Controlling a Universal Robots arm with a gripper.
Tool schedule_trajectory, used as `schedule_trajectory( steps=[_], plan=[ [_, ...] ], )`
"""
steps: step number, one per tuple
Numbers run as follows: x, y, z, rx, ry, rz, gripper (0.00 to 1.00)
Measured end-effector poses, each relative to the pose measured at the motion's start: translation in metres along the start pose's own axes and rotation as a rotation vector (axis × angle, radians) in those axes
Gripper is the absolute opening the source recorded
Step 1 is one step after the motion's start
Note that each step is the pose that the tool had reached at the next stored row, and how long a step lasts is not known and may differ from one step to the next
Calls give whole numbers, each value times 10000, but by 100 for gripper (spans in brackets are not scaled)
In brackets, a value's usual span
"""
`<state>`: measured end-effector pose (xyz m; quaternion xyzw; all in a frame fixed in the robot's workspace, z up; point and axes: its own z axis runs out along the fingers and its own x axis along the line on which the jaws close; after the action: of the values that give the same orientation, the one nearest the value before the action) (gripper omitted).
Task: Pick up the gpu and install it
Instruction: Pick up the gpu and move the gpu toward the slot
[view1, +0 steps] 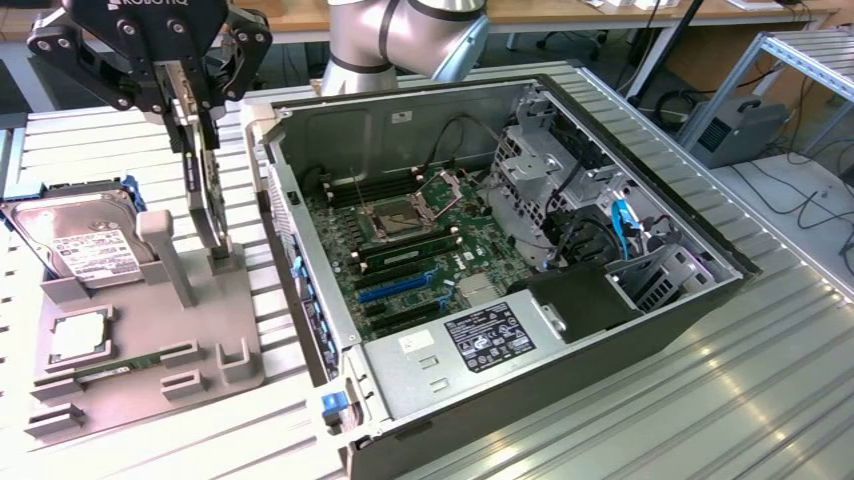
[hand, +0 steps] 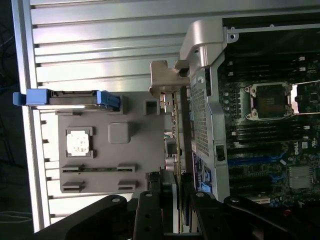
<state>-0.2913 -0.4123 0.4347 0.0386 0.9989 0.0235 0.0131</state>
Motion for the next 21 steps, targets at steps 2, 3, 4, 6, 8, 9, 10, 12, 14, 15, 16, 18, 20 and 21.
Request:
schedule_trajectory(
  steps=[2, 3, 4, 6, 8, 9, 10, 12, 14, 15, 16, 18, 20, 21],
  plan=[
    [-4, 0, 0, 0, 0, 0, 27],
    [-6, 0, 0, 0, 0, 0, 27],
    [-9, 1, 0, 0, 0, 0, 27],
    [-13, 1, 0, 0, 0, 0, 27],
    [-18, 1, 0, 0, 0, 0, 27],
    [-20, 2, 0, 0, 0, 0, 27],
    [-22, 2, 1, 0, 0, 0, 27],
    [-27, 2, 1, 0, 1, 0, 27],
    [-31, 2, 1, 0, 0, 0, 27],
    [-34, 3, 1, 0, 0, 0, 27],
    [-37, 3, 1, 0, 0, 0, 27],
    [-42, 3, 1, 0, 0, 0, 27],
    [-47, 4, 1, 0, 0, 0, 27],
    [-49, 4, 1, 0, 0, 0, 27]
  ],
)
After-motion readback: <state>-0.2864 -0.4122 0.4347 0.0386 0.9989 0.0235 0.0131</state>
